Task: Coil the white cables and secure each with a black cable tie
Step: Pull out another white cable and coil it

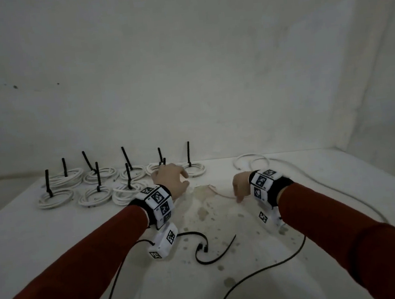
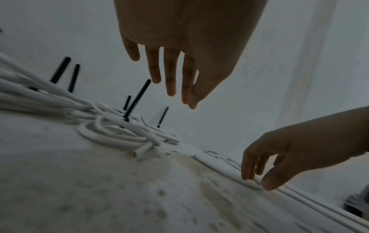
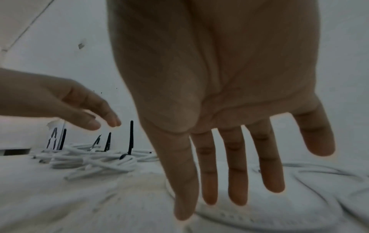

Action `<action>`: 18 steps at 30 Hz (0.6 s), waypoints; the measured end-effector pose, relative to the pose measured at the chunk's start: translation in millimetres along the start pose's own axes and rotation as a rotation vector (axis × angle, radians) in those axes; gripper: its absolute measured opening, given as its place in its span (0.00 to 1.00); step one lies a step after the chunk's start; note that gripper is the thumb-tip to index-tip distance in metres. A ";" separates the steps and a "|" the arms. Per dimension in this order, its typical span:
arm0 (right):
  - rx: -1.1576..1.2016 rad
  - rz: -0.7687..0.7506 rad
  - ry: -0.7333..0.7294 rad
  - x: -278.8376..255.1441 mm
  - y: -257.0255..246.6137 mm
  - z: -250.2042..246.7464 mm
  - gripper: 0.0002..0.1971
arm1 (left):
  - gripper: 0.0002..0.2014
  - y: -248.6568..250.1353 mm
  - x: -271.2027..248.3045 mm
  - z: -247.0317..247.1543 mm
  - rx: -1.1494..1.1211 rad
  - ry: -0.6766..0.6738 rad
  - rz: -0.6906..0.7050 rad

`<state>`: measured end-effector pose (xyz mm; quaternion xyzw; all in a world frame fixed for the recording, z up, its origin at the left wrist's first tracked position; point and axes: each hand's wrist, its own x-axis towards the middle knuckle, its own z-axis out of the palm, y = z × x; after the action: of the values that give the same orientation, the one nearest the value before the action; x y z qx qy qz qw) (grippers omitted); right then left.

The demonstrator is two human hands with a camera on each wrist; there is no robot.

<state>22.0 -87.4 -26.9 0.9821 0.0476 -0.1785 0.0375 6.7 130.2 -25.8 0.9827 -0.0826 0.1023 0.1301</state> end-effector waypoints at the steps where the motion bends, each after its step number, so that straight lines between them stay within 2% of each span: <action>1: -0.014 -0.002 -0.012 -1.5 1.6 4.2 0.23 | 0.12 9.2 0.4 3.4 0.000 -0.007 0.037; 6: -0.020 -0.047 0.063 -23.8 2.1 12.8 0.18 | 0.19 49.9 3.6 22.9 0.029 -0.056 0.182; 8: 0.135 -0.078 0.155 -32.9 7.9 2.2 0.12 | 0.20 64.9 5.7 29.2 0.081 -0.094 0.188; 10: 0.330 -0.159 0.297 -41.0 16.9 -15.0 0.10 | 0.16 75.9 7.3 26.4 0.076 -0.075 0.219; 12: 0.493 -0.198 0.461 -47.4 26.9 -30.9 0.11 | 0.12 83.1 8.0 12.3 -0.016 0.013 0.293; 14: 0.614 -0.266 0.589 -55.9 34.6 -44.3 0.10 | 0.11 85.8 7.6 -11.1 -0.224 0.109 0.365; 18: 0.743 -0.410 0.737 -71.1 43.2 -60.8 0.06 | 0.12 77.1 5.9 -69.6 -0.499 0.326 0.408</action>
<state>-18.6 -130.4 57.5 0.8972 0.1816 0.1683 -0.3658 -14.6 74.9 59.8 0.8548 -0.2774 0.2582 0.3545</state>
